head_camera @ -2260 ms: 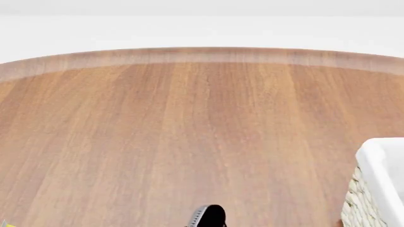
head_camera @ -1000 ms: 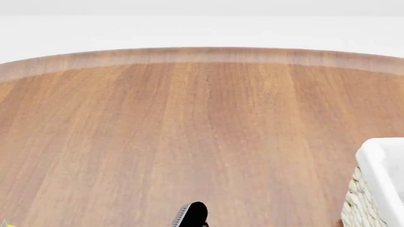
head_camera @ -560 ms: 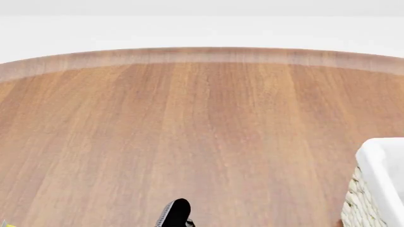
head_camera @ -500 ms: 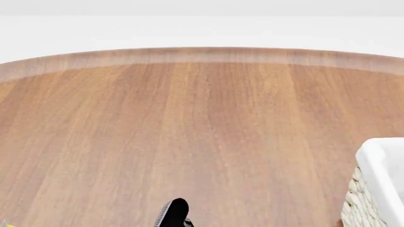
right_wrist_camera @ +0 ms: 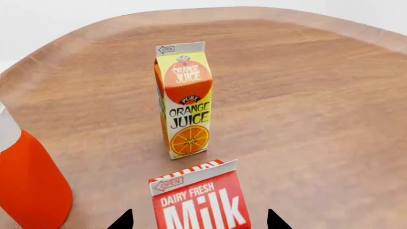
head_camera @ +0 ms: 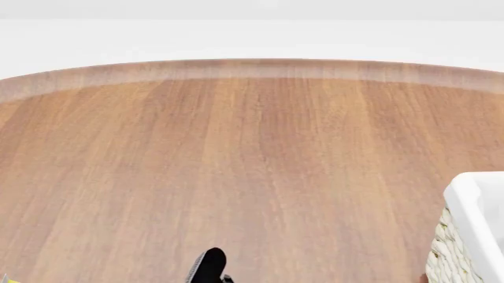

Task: Pick the milk and place it in the basket.

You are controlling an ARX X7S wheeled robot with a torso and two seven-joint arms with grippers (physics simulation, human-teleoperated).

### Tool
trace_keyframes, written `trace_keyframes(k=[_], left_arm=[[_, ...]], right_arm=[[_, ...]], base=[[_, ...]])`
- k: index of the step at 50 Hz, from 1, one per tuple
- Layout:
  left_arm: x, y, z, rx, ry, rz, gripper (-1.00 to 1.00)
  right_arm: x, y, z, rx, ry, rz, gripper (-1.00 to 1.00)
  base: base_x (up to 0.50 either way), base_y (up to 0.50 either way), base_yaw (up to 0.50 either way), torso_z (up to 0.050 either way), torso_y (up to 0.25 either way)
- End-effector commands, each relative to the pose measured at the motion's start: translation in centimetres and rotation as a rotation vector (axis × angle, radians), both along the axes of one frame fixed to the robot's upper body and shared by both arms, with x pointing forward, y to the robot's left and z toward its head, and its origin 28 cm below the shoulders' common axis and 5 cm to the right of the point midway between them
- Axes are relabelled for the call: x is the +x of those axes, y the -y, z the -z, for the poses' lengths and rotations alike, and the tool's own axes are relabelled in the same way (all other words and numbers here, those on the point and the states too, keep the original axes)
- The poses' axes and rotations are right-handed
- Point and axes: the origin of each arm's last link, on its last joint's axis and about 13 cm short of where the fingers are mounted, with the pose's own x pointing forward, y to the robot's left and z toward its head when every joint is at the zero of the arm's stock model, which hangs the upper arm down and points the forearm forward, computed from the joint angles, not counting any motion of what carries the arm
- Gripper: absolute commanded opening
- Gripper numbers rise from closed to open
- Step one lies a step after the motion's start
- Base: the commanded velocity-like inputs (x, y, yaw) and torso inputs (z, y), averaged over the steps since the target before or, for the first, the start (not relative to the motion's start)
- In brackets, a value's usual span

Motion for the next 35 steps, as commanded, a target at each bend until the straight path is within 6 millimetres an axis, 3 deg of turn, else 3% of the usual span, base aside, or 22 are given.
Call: trace_keyframes(k=[1,24,25,35], left_arm=[[0.9,-0.4,-0.1,-0.023,0.055,-0.038,1.00],[0.9,-0.5,0.0,-0.026,0.053,-0.040,1.00],[0.9,-0.5,0.0,-0.026,0.053,-0.041,1.00],[0.8,-0.5,-0.1,-0.024,0.057,-0.039,1.00]], right_arm=[[0.8,-0.5,1.0,0.010,-0.015,-0.006,1.00],[1.3,-1.2,1.4,0.009,-0.030,-0.031,1.00],[1.3,-1.2,1.4,0.010,-0.031,-0.024,-1.00],[1.5,-0.8,2.0,0.010,-0.038,-0.004,-1.00]], base=[[0.00,0.00,0.00,0.000,0.000],[0.00,0.00,0.00,0.000,0.000],[0.00,0.00,0.00,0.000,0.000],[0.00,0.00,0.00,0.000,0.000]])
